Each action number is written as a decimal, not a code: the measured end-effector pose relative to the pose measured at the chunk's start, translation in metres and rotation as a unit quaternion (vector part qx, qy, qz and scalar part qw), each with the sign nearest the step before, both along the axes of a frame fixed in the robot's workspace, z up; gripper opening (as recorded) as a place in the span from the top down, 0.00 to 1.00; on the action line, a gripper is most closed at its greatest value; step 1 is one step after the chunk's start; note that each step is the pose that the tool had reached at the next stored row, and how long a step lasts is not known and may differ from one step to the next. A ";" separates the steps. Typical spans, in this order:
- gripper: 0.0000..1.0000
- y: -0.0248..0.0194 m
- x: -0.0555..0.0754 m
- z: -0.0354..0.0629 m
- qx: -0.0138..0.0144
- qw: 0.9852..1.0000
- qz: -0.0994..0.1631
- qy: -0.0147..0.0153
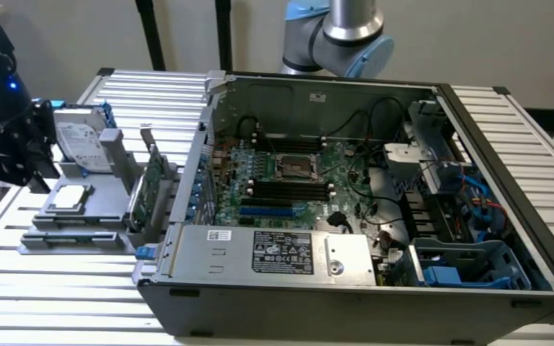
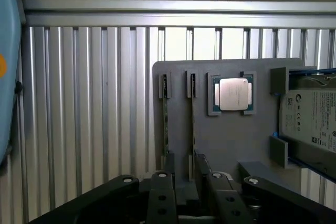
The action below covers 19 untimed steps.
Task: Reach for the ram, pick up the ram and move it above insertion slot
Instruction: 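Pick up the ram and move it above insertion slot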
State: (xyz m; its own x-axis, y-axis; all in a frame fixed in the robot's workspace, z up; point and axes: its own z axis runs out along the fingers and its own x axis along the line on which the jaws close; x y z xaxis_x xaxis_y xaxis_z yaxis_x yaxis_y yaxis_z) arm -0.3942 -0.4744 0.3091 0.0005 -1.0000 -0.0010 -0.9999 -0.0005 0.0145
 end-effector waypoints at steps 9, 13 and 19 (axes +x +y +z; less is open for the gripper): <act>0.58 -0.0039 0.000 -0.0136 0.000 1.000 0.008 0.000; 0.58 -0.0070 0.000 -0.0208 0.000 1.000 0.014 0.000; 0.58 -0.0104 0.000 -0.0318 0.000 1.000 0.027 0.000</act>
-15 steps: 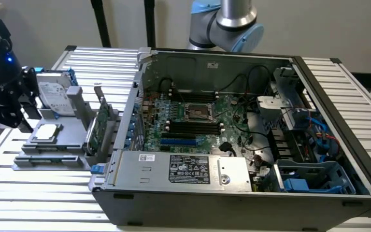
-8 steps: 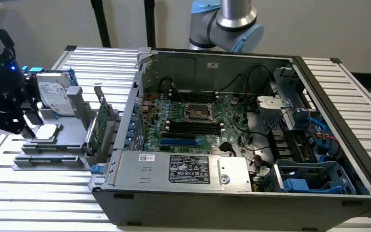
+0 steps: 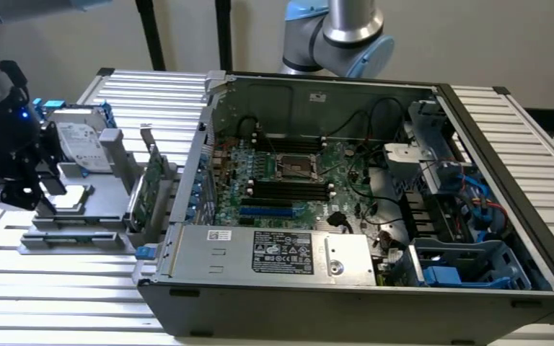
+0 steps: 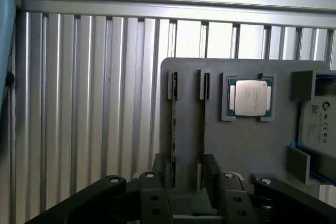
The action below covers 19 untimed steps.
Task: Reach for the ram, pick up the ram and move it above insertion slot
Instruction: 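Pick up the ram and move it above insertion slot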
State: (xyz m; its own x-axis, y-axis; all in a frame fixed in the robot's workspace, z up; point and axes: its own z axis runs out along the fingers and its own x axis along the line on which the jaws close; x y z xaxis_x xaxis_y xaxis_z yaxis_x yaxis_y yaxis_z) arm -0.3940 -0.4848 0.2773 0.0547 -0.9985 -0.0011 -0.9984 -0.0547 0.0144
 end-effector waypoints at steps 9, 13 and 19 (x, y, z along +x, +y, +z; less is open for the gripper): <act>0.58 -0.0036 0.000 -0.0163 0.000 1.000 0.017 0.000; 0.58 -0.0043 0.000 -0.0236 0.000 1.000 0.020 0.000; 0.58 -0.0051 0.000 -0.0344 0.000 1.000 0.023 0.000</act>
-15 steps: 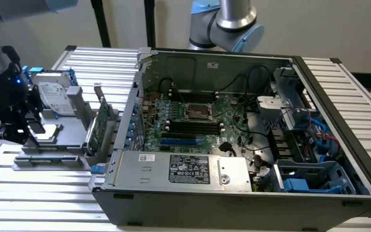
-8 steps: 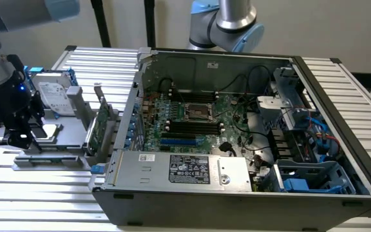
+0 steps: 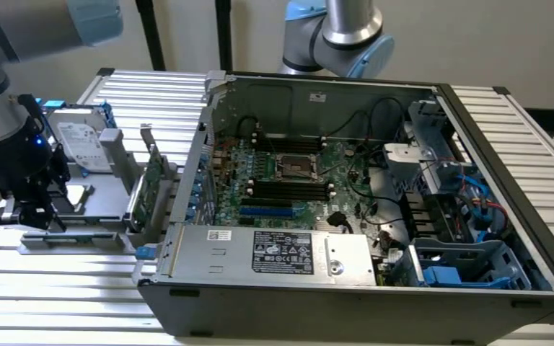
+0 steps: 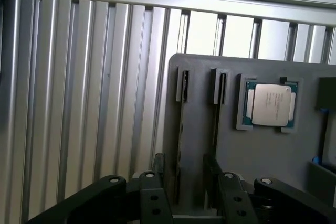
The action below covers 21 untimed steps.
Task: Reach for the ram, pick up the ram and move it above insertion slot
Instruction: 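Pick up the ram and move it above insertion slot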
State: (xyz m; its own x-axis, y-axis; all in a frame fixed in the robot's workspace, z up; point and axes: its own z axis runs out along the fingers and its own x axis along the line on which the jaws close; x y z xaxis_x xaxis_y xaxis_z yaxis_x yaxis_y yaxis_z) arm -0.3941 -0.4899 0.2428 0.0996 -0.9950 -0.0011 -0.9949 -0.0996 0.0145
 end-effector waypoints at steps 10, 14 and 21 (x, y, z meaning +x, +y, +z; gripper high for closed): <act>0.58 -0.0004 0.000 -0.0183 0.000 1.000 0.004 0.000; 0.58 -0.0004 0.000 -0.0255 0.000 1.000 0.005 0.000; 0.58 -0.0003 0.000 -0.0381 0.000 1.000 0.005 0.000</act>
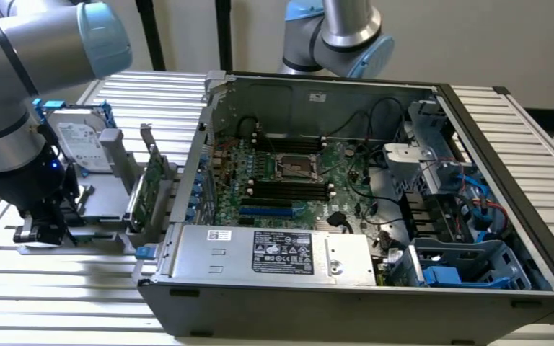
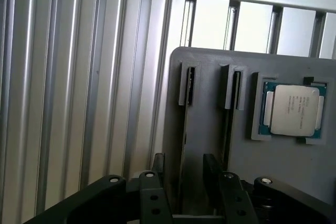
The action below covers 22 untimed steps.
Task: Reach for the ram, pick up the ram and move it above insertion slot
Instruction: 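Pick up the ram and move it above insertion slot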
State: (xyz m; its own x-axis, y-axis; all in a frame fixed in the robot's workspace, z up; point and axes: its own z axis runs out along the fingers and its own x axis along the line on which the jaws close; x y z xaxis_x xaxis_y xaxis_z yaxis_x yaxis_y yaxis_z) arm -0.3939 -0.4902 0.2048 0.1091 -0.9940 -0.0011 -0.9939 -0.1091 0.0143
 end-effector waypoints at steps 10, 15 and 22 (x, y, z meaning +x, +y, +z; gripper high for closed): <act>0.58 0.0000 0.002 -0.0062 0.000 1.000 0.000 0.000; 0.58 0.0001 0.002 -0.0087 0.001 1.000 0.000 0.000; 0.66 0.0006 0.002 -0.0099 0.001 1.000 0.000 0.001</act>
